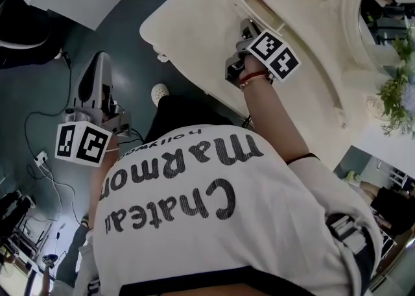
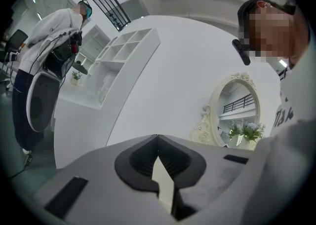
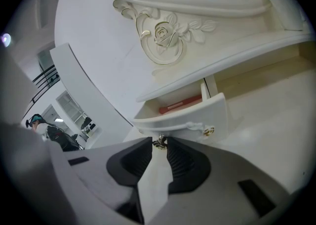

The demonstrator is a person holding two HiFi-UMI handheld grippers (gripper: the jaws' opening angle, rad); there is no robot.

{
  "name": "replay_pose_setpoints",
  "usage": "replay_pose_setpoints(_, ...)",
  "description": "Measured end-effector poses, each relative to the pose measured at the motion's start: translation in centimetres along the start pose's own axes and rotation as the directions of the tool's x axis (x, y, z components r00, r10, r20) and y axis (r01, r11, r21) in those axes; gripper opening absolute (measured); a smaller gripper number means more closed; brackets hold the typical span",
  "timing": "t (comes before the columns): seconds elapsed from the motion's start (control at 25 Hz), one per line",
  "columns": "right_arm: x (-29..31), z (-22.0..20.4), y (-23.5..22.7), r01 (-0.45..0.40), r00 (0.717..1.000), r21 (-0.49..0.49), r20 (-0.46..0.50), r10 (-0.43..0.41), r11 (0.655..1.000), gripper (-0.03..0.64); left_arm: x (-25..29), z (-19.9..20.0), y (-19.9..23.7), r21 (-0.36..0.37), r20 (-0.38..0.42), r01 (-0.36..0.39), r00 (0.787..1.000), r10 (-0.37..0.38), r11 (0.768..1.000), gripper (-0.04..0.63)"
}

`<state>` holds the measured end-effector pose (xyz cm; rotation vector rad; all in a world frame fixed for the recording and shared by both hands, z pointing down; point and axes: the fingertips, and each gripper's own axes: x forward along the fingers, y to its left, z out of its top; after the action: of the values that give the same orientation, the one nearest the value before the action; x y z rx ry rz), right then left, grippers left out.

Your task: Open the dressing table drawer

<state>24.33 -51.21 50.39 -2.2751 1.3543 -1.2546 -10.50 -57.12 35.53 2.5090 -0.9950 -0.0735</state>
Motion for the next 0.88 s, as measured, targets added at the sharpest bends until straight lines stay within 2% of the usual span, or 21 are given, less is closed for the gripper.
replay_pose_setpoints(0.88, -0.9, -1.4, 0.7, -0.008, 1.000, -0.010, -0.018, 0.008, 1.000, 0.104, -1.5, -0.1, -0.7, -0.002, 0.022, -0.019, 1.000, 0.019, 1.000, 0.023)
